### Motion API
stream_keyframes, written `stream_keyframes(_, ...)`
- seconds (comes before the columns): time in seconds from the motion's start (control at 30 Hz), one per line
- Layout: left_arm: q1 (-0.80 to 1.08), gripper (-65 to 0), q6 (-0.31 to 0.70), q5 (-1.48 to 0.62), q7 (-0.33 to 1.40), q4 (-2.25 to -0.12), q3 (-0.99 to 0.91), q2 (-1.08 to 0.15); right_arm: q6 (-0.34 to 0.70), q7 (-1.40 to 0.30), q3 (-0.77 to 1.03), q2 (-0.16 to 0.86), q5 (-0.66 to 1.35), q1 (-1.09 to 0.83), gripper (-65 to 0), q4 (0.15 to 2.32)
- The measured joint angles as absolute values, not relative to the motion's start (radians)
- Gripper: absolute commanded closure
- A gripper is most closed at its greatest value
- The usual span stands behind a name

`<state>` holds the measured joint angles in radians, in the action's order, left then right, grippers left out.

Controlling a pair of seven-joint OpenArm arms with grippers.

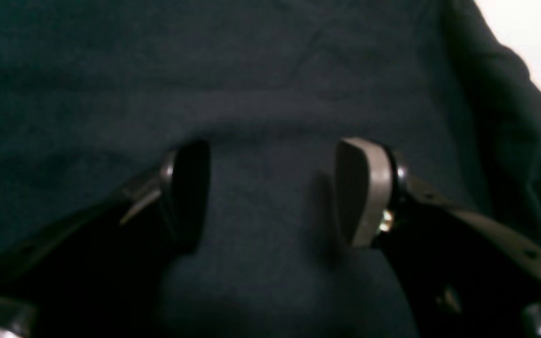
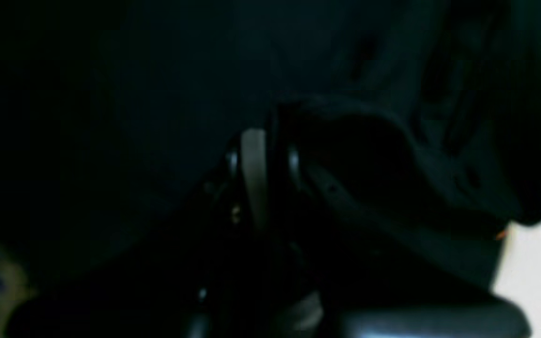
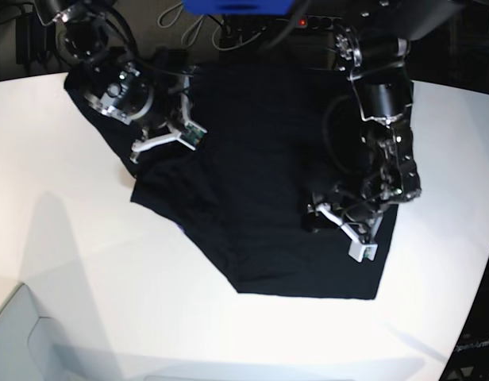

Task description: Layout the t-shirt on the table in an organized manner, then fold the t-shirt properly

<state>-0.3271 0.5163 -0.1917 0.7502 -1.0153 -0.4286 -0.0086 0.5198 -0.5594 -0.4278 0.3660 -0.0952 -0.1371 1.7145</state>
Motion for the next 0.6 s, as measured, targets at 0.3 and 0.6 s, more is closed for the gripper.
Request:
stream_keyframes(0.3,-0.326,-41.4,0.516,-0.189,0.750,-1.015,-0.429,-0.013,0.601,-0.582,-0.303,0.366,-0.138,-0.152,-26.5,1.877)
stream_keyframes(0.6,-0.325,-41.4,0.509,-0.191,0.746,-1.015,-0.430,-0.015,0.595,-0.598,-0.006,0.213,-0.149,-0.046,-37.5,1.744)
